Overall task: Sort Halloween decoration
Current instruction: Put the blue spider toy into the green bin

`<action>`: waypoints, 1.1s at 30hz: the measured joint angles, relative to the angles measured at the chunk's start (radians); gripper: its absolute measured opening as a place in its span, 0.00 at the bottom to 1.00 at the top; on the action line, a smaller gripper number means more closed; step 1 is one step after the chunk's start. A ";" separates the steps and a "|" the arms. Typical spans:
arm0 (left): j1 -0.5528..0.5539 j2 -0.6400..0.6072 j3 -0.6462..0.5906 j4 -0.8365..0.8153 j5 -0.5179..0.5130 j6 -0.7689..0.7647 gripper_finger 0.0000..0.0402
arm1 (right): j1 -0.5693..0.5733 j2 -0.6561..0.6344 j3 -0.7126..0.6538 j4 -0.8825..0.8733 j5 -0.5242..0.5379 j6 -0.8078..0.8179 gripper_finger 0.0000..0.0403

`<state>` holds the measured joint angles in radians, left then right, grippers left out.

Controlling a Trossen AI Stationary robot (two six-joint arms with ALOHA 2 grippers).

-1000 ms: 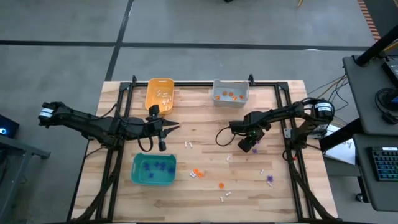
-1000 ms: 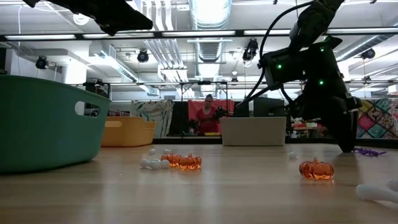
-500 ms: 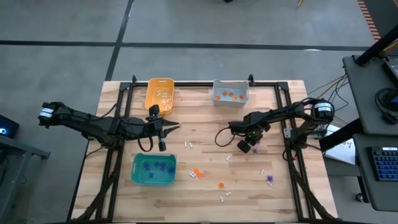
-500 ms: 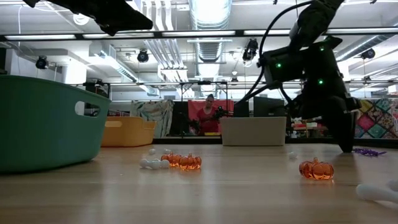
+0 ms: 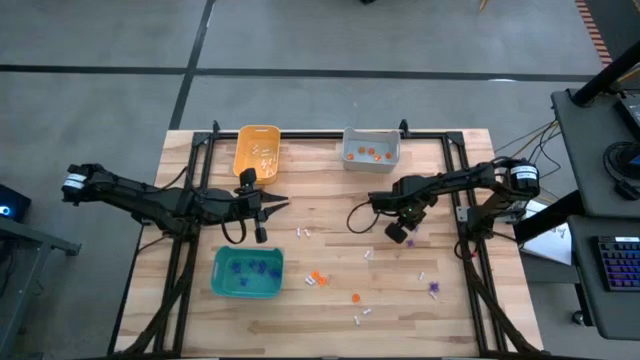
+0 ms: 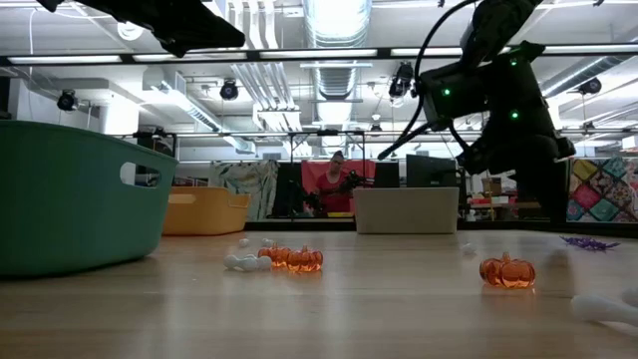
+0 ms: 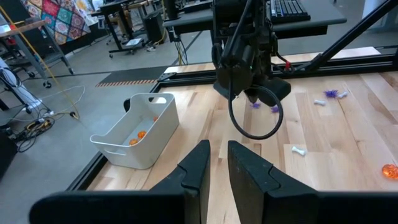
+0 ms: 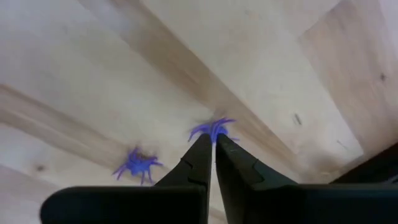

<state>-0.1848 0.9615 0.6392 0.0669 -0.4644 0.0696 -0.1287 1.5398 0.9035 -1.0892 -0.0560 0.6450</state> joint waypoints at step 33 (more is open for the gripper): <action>0.000 0.000 0.000 0.004 0.000 0.000 0.10 | 0.005 0.057 -0.053 0.086 -0.003 -0.009 0.14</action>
<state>-0.1850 0.9619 0.6392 0.0709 -0.4644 0.0696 -0.1238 1.5970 0.8501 -1.0031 -0.0587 0.6358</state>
